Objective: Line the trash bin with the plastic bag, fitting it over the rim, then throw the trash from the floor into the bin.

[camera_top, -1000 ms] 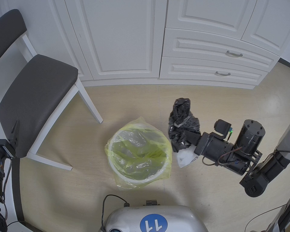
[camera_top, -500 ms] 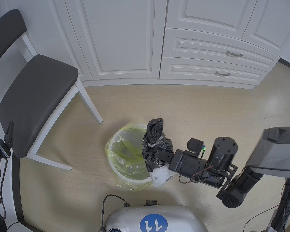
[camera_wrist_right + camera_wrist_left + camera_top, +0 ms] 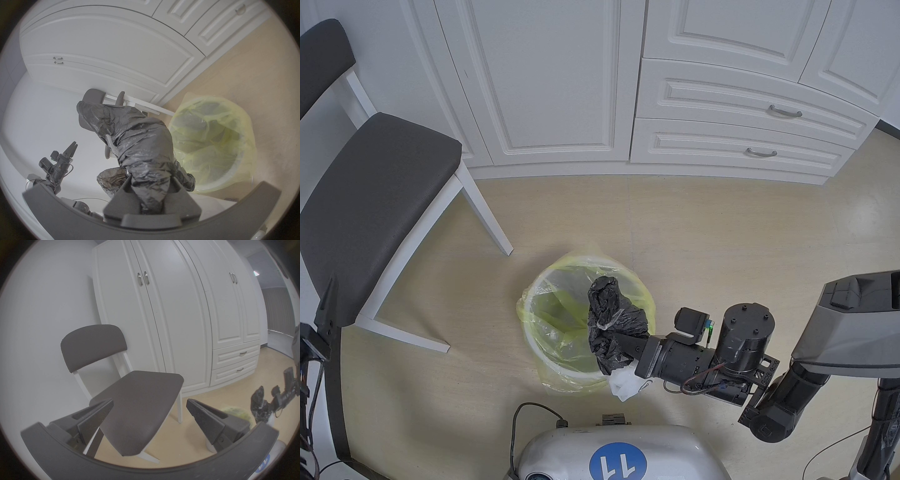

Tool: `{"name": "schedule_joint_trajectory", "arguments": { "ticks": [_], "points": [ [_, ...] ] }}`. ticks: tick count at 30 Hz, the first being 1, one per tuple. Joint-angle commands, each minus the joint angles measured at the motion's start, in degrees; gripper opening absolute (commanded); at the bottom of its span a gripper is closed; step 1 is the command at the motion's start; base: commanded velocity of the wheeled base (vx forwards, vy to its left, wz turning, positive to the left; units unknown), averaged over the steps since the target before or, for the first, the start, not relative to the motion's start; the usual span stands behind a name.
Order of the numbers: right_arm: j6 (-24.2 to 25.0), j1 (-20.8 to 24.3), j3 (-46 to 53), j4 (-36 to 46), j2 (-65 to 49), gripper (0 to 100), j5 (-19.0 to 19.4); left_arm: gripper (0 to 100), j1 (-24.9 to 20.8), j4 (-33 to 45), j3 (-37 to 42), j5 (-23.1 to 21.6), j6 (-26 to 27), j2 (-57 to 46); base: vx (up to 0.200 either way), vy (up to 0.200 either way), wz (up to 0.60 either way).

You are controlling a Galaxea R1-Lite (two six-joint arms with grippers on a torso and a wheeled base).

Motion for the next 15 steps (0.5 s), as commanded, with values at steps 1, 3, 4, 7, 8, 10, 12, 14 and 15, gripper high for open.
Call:
{"name": "schedule_joint_trajectory", "arguments": {
  "ticks": [1, 3, 4, 7, 8, 10, 12, 14, 15],
  "points": [
    [-1.5, 2.8, 1.3, -1.0, -3.1, 0, -4.3, 100, -4.2, 4.3, 2.6, 0.1, -1.2, -8.7, 0.0, 0.0, 0.0],
    [-2.5, 4.9, 3.0, -1.0, -4.6, 0, -8.2, 100, -5.2, 7.5, 2.6, 0.1, -3.7, -13.6, 0.0, 0.0, 0.0],
    [-2.5, 5.0, 3.0, -1.0, -4.6, 0, -8.5, 100, -5.2, 7.8, 2.5, 0.1, -3.9, -13.9, 0.0, 0.0, 0.0],
    [-8.1, 9.2, 2.8, -1.0, -6.0, 0, -11.7, 100, -8.0, 15.2, 0.5, -0.8, -8.1, -20.6, 0.0, 0.0, 0.0],
    [-11.8, 9.8, 2.0, -1.0, -6.0, 0, -11.4, 100, -9.2, 17.4, 0.9, -0.8, -9.3, -21.6, 0.0, 0.0, 0.0],
    [-17.0, 9.9, 1.3, -1.0, -5.3, 0, -11.0, 100, -10.4, 21.2, 2.6, -0.8, -9.4, -24.1, 0.0, 0.0, 0.0],
    [-20.2, 10.1, 0.4, -1.0, -4.4, 0, -10.2, 100, -10.7, 26.2, 2.6, -1.0, -10.0, -28.3, 0.0, 0.0, 0.0],
    [-21.3, 10.5, -0.2, -1.0, -3.6, 0, -9.4, 100, -11.1, 30.1, 2.1, -1.3, -9.9, -34.3, 0.0, 0.0, 0.0],
    [-21.3, 10.9, -0.4, -1.0, -2.8, 0, -8.9, 100, -11.9, 31.9, 1.4, -3.0, -9.9, -37.5, 0.0, 0.0, 0.0]
  ]
}}
